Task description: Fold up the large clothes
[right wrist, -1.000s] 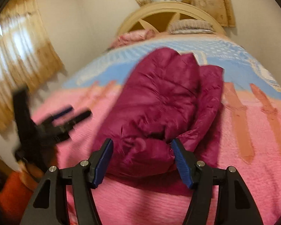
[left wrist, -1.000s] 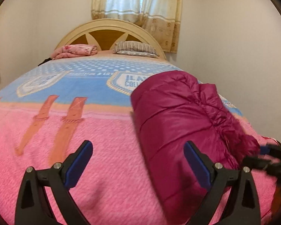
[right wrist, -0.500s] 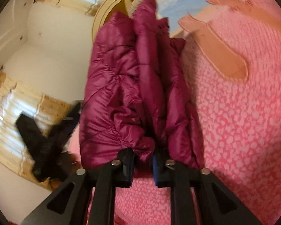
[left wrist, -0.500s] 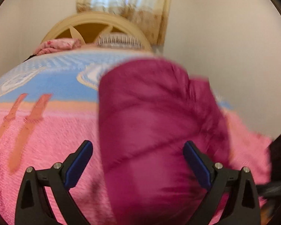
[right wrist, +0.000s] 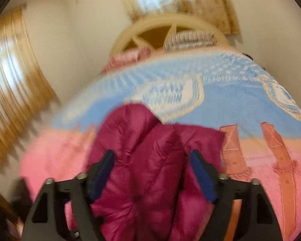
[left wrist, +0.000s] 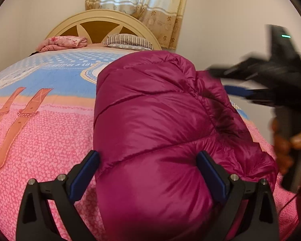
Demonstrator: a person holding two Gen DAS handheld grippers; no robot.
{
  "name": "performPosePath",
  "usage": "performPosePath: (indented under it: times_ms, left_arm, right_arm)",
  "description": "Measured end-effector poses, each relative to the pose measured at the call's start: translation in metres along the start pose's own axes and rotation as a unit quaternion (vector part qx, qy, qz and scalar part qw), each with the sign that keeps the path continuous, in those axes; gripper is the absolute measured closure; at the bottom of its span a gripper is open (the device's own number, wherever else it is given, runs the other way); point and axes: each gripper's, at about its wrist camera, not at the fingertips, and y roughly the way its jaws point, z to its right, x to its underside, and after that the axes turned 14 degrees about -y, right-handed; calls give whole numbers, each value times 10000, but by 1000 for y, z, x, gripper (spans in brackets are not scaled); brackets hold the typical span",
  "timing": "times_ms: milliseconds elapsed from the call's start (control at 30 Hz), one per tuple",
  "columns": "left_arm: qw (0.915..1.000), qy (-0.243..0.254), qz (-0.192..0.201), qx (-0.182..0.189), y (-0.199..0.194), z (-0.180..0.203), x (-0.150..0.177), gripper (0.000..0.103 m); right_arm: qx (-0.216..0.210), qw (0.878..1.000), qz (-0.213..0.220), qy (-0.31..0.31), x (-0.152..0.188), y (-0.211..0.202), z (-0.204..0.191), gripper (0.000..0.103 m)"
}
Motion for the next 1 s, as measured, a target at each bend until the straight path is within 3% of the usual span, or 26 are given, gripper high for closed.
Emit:
performPosePath:
  times_ms: [33,67,100,167,267,400,500,600,733,833,867,900,933,967,1000]
  left_arm:
    - [10000,-11,5,-8,0,0,0,3]
    - [10000,-30,-3,-16,0,-1,0,3]
    - [10000,-51,-18,-4,1,-2,-1,3]
    - [9999,-102,-25,28,2,-4,-3,3]
    - [9998,-143,26,97,2,-5,-6,0]
    - [9996,278,36,0,3,18,-1,0]
    - [9954,932,65,-214,7,42,8,0]
    - [9927,1185,7,-220,10,53,10,0]
    - [9922,1217,-91,-261,15,51,11,0]
    - [9939,1076,-117,-188,14,45,9,0]
    - [9946,1011,-133,-171,14,43,8,0]
    - [9952,955,-151,-149,15,42,8,0]
    - [9957,909,-162,-122,15,41,7,0]
    - [9959,884,-165,-109,16,41,7,0]
    - [9959,879,-160,-109,15,41,7,0]
  right_arm:
    - [-71,9997,-216,-70,0,17,-3,54]
    - [-88,9994,-302,-112,6,23,-7,82]
    - [-85,9991,-376,-196,6,28,-13,90]
    - [82,9992,-40,-402,6,14,-28,96]
    - [57,9968,752,-272,12,-35,-33,97]
    - [489,9923,1117,211,36,-62,-24,98]
    - [753,9867,1099,932,58,-55,2,98]
    - [858,9774,951,1683,81,-41,27,97]
    - [532,9733,642,2137,98,-14,44,95]
    - [378,9704,814,2242,90,-23,50,87]
    - [388,9665,945,2353,89,-32,55,68]
    - [422,9629,1064,2445,89,-41,60,34]
    - [507,9584,1240,2521,88,-50,65,18]
    - [594,9565,1379,2502,86,-54,68,5]
    - [613,9584,1377,2425,81,-54,70,5]
